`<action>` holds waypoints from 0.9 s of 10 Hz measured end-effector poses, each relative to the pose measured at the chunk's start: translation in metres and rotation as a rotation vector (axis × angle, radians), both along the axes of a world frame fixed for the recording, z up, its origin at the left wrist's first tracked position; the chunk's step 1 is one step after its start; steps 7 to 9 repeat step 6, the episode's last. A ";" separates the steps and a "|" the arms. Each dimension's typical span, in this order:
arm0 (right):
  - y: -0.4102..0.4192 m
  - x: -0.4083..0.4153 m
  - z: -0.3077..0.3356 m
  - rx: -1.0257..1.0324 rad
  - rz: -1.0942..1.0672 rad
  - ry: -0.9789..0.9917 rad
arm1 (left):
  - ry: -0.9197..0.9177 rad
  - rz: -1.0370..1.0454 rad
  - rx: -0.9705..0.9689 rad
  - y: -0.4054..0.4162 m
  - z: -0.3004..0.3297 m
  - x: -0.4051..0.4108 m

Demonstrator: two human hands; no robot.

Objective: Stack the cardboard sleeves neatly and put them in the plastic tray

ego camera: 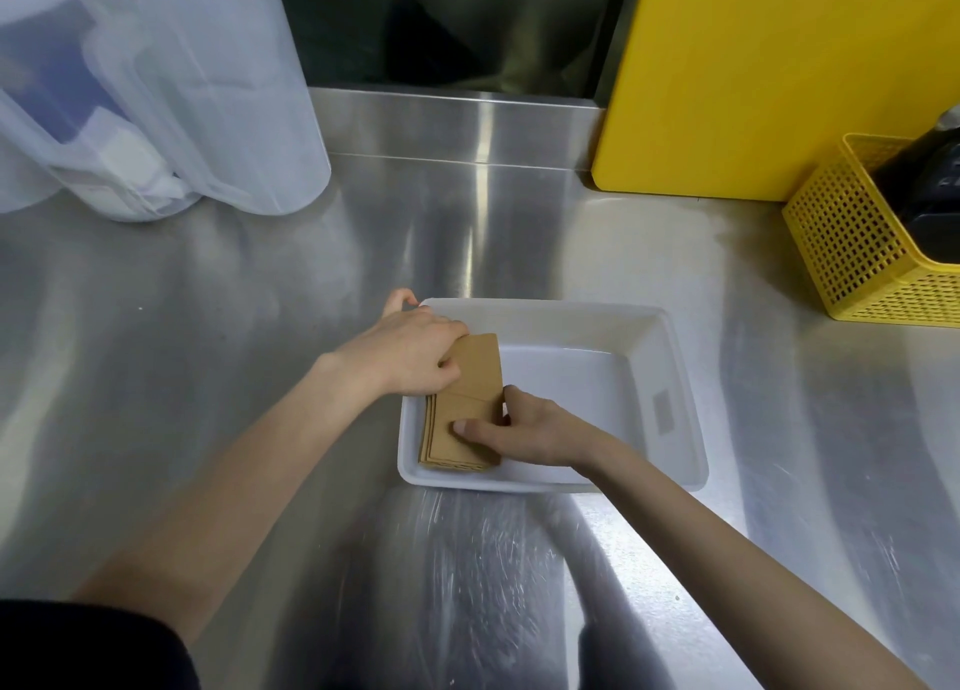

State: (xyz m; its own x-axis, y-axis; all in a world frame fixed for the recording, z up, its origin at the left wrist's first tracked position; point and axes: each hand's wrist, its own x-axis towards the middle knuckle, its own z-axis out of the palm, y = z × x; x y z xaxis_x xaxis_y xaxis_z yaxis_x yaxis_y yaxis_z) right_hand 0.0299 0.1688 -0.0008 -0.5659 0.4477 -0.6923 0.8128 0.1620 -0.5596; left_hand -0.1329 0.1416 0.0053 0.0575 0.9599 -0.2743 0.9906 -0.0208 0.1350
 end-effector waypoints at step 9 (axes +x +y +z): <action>0.012 0.021 0.038 0.347 0.052 -0.016 | -0.105 0.144 0.107 -0.015 0.047 0.009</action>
